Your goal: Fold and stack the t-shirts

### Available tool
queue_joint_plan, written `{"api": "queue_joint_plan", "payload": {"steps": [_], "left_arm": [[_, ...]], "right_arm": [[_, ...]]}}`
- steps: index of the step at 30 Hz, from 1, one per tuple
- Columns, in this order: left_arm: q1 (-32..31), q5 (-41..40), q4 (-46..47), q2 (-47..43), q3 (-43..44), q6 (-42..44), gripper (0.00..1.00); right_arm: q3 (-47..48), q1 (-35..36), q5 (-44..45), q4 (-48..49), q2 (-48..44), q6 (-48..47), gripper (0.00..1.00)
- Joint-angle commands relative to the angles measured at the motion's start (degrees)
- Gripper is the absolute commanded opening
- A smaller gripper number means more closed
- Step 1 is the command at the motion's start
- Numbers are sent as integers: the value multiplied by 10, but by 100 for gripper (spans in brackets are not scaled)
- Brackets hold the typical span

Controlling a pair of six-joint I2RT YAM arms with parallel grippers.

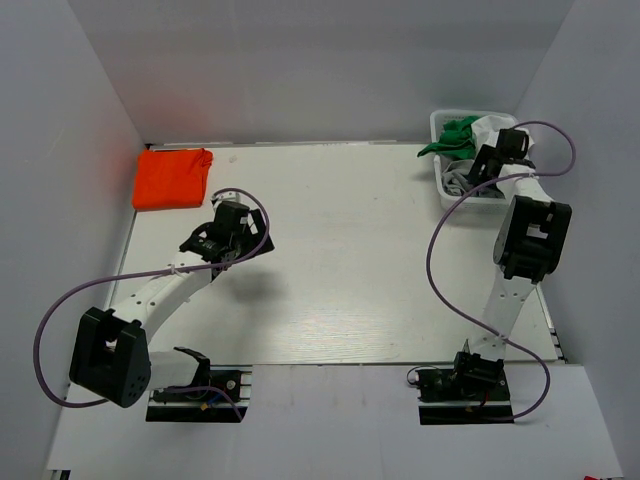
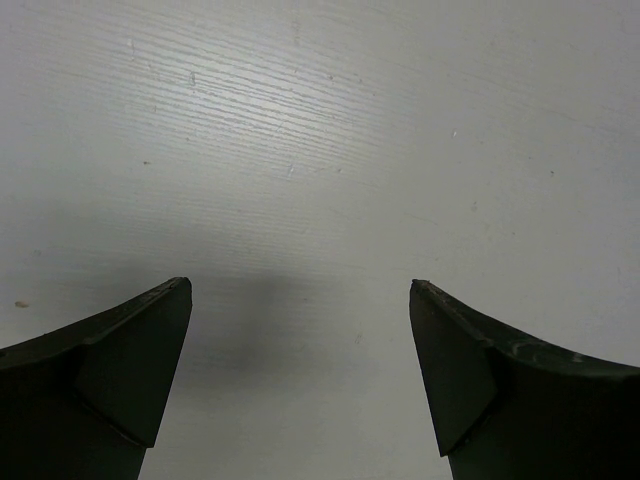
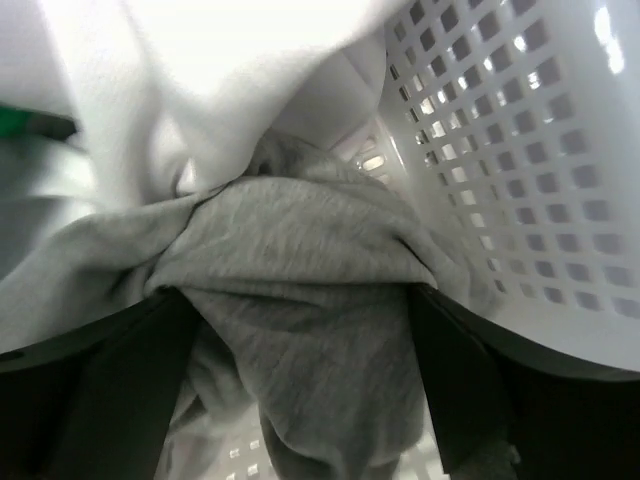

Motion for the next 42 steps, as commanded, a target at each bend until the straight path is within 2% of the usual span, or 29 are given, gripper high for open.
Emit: {"api": "queue_joint_plan", "payload": {"steps": [1,5,9,14,21,23,25,26,27,28,36,42], "left_arm": [[2,-6,21,-8,13,11,100],[2,-1,34,-3,13,16,100],[2,-1,34,9,19,21,100],[2,-6,34,21,35,21,100],[2,-6,34,48,52,21,100],[2,-6,34,54,59,21,100],[-4,-6,28,54,64,21,100],[-4,-6,28,54,64,21,100],[-4,-6,28,54,64,21,100],[-4,-6,28,54,64,21,100],[-4,22,56,3,40,33,100],[-4,34,62,-34,28,38,100]], "right_arm": [[20,0,-18,0,-86,-5,90],[35,0,-23,3,-116,-17,90],[89,-2,-14,-4,-93,-16,90],[190,-4,-25,-25,8,-6,90],[263,-7,-39,5,108,30,90],[278,-7,-45,3,132,40,81],[279,-8,-50,8,138,47,59],[277,-7,-49,10,136,48,19],[275,-6,-44,15,127,48,5],[273,-7,-40,17,121,44,0],[269,-7,20,77,-24,-9,0],[295,-2,0,110,-112,-42,0]]}}
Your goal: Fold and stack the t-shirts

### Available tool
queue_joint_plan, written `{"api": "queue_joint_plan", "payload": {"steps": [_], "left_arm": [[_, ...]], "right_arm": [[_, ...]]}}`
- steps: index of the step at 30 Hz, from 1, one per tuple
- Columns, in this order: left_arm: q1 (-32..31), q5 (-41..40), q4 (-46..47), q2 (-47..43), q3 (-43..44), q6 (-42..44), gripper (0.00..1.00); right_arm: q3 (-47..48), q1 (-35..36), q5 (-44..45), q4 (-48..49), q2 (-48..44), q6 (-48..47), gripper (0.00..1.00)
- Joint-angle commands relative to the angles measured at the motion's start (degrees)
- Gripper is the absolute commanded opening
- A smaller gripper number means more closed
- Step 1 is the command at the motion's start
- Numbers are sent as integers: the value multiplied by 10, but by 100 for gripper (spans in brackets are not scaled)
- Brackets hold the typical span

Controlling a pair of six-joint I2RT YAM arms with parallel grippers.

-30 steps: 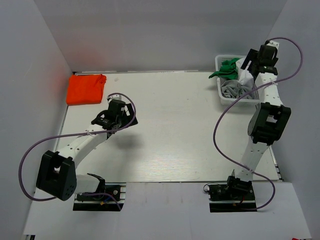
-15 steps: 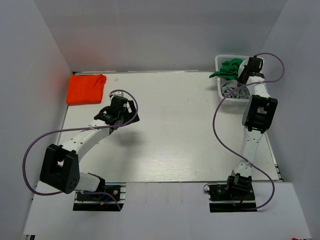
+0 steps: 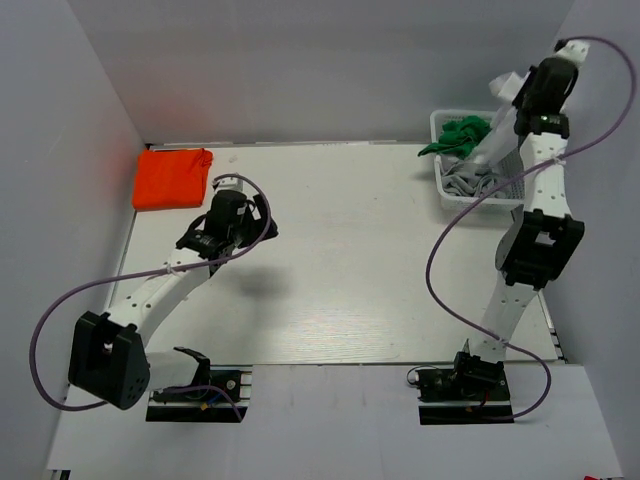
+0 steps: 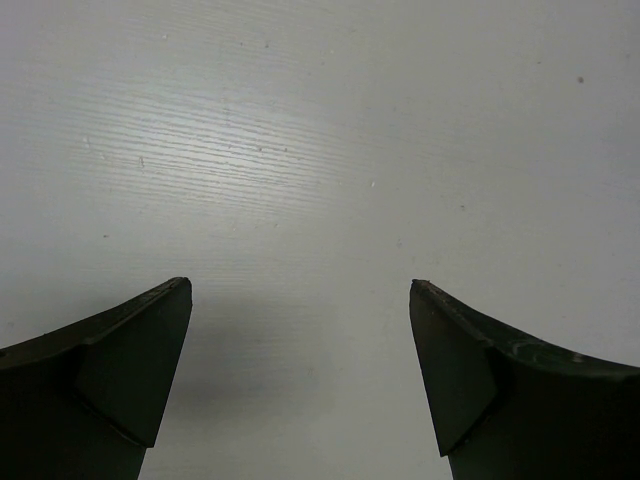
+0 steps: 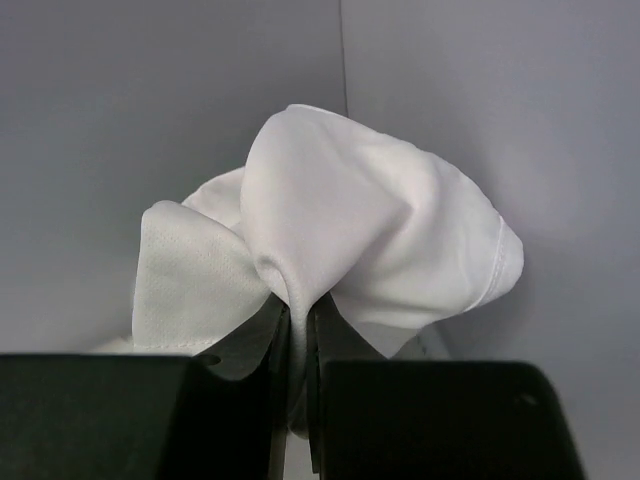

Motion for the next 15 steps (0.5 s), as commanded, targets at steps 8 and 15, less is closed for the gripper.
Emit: {"api": "queue_joint_plan", "payload": {"steps": [8,15], "left_arm": [[-2,21,13,-91,-25,14,100],[-2,15,-4,-131,-36,14,100]], "right_arm": [[91,14,-241,94,-186,53,0],[73,62,-546,181,-219,214,0]]}}
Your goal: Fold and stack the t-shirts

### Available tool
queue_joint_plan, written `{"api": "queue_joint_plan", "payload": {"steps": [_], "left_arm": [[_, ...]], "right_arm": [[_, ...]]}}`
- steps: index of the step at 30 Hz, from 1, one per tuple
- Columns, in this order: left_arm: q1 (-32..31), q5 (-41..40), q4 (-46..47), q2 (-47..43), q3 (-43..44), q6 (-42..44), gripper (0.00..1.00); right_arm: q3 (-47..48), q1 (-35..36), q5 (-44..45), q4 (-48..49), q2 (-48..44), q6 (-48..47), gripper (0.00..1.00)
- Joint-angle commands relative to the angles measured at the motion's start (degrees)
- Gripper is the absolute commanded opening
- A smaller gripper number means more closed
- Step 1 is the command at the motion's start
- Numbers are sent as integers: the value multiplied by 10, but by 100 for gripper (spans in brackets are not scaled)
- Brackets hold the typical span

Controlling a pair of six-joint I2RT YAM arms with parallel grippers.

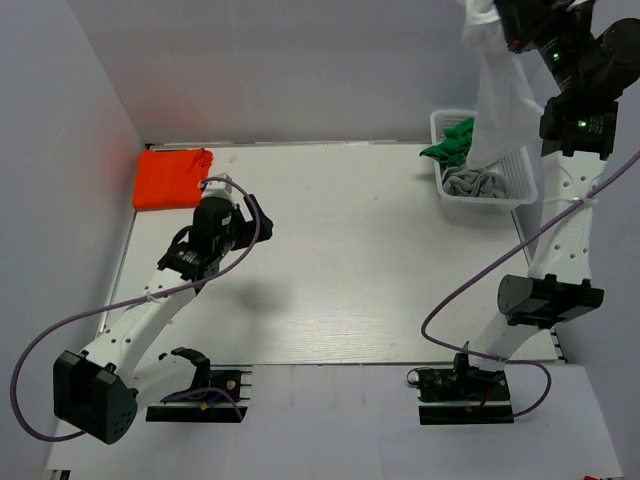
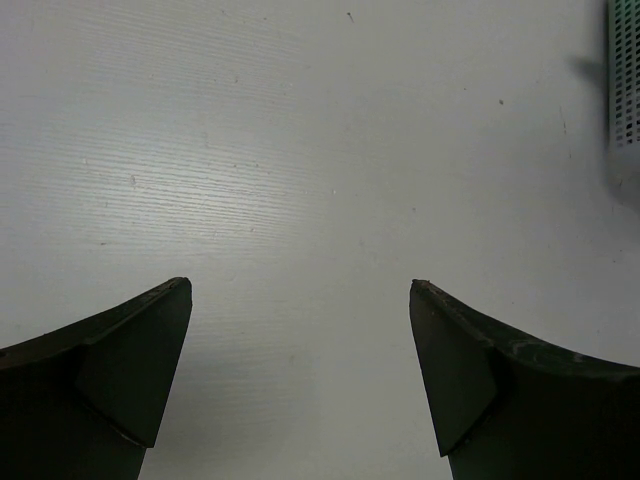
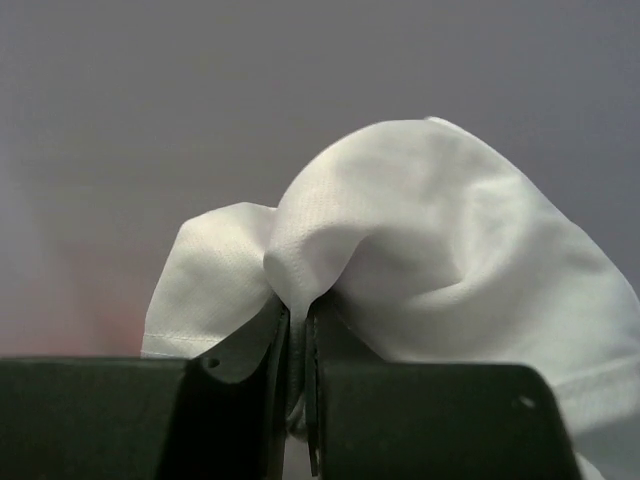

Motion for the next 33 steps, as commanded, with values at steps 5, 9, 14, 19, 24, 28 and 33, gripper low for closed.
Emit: {"api": "queue_joint_plan", "payload": {"steps": [5,9,14,19,24,28,33], "left_arm": [[-2,-11,-29,-52,-15,-1,100],[-2,-28,-42,-72,-20,-24,100],[-2,-45,-56,-77,-32,-44,100],[-2,-52,-76,-66,-37,-51,100],[-2,-23,-69,-32,-48,-51,100],[-2,28,-69,10,-54,-43,100],[-21,137,-57,42,-83,-36,100]], "right_arm": [[-33,73,-385,220,6,278,0],[-97,142,-420,240,-21,268,0],[-469,146,-350,315,-140,222,0],[-733,144,-45,187,-245,100,50],[-801,148,100,80,-243,72,90],[-800,155,150,29,-233,49,90],[-800,199,168,-27,-224,-3,90]]}}
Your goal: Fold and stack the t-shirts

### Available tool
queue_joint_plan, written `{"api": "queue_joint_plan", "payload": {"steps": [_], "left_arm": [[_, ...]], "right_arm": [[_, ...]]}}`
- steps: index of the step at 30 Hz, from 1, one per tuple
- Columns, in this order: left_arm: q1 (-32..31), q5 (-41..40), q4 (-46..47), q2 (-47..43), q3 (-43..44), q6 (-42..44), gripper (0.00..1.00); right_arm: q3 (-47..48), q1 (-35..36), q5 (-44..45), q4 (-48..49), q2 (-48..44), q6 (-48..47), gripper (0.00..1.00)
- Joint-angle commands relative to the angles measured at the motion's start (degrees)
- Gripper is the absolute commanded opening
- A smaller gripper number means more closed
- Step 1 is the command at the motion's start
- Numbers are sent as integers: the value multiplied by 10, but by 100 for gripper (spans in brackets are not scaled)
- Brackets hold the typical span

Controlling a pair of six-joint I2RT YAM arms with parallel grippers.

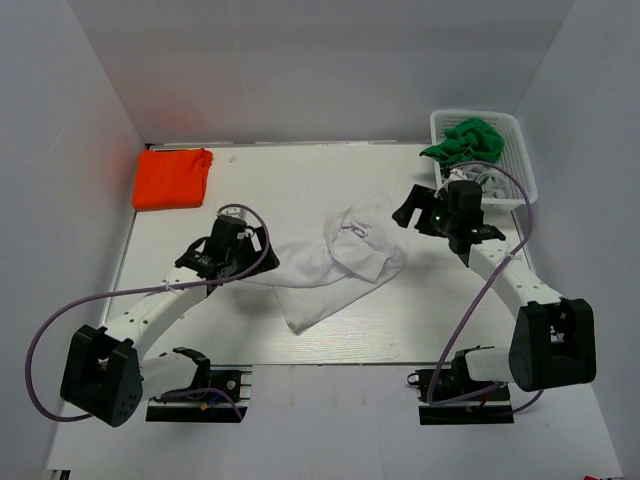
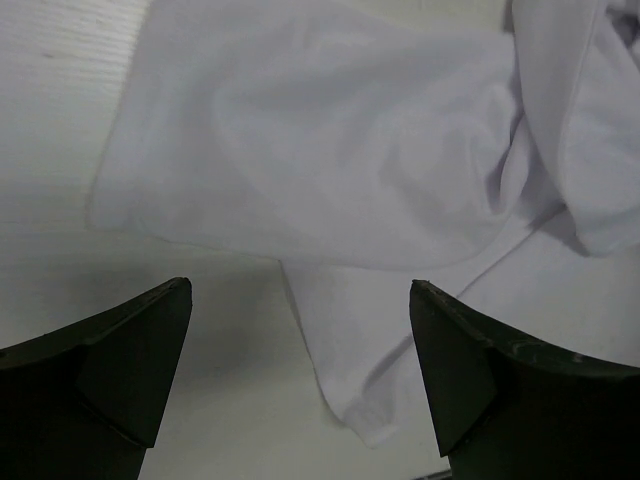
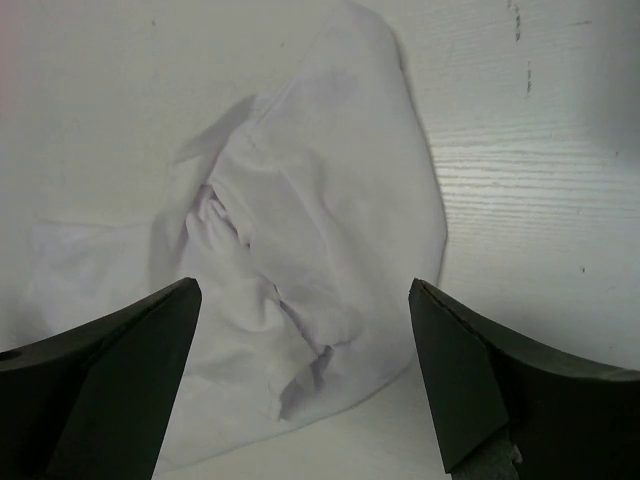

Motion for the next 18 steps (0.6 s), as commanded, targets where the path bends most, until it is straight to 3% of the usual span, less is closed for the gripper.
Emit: {"api": "queue_joint_plan", "payload": {"steps": [1,5,10,18], "left_arm": [[-20,98,8,0,-20,6,100],[-55,183,8,0,-42,18,100],[-122,220,-7,6,-53,26,99],[-193,186,-14,74,-59,13,75]], "right_arm": [[17,41,37,-46,3,-77,90],[16,107,59,-106,18,-119,90],[-12,176,77,-145,9,-127,90],[-56,203,65,-86,32,-59,90]]}}
